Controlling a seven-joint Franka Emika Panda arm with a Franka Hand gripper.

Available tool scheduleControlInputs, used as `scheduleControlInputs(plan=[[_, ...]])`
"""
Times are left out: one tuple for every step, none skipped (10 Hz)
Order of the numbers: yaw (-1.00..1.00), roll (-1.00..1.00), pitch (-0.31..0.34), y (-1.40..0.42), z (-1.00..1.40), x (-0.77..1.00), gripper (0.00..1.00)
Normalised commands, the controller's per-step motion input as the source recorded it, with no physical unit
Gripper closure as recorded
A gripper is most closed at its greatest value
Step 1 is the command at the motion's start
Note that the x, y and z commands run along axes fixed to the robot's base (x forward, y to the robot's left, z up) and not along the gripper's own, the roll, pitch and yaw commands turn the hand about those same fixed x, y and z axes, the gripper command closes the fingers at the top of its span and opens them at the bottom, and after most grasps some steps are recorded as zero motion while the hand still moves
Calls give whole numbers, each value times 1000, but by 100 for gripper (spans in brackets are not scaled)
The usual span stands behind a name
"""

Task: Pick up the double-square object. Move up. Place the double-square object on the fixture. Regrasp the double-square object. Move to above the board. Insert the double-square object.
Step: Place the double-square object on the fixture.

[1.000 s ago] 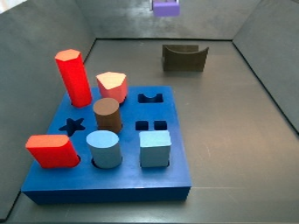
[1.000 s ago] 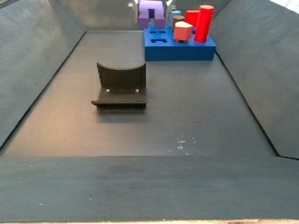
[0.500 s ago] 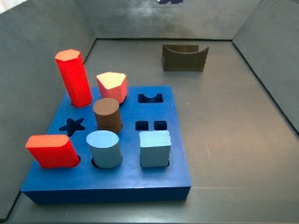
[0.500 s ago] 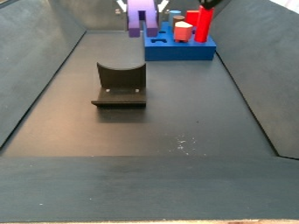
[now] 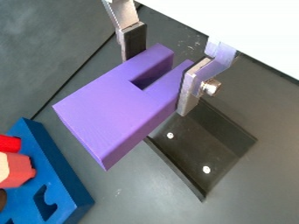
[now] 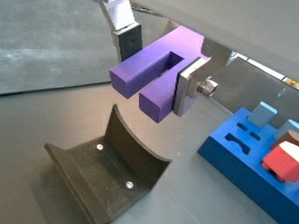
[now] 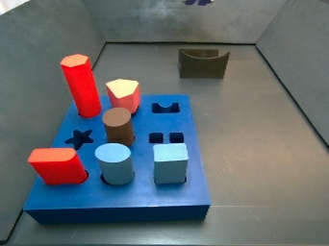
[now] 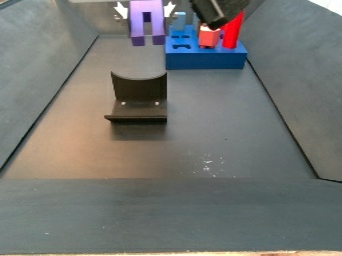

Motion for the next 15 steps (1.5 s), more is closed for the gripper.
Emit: scheduleControlInputs(plan=[[-78,-159,82,44,-8,320,100],[-71,-152,86,40,-7,254,100],[-61,-148,91,37,-5,177,100],[-151,-1000,41,74,-1000,145,100],[-159,-1000,33,84,-1000,134,100],[-160,-1000,39,92,-1000,140,100],[-158,-1000,61,94,-1000,158,100],[-163,-1000,66,102,-1000,171,100],[-177,-1000,66,113,-1000,182,100],[-174,-884,54,119,-1000,190,100],[-156,-670,40,130,-1000,204,100],[-141,-507,34,136,-969,210,100],[-126,-311,29,104,-733,176,100],[-117,-248,25,82,-609,154,100],[-106,-188,10,69,-292,100,100]])
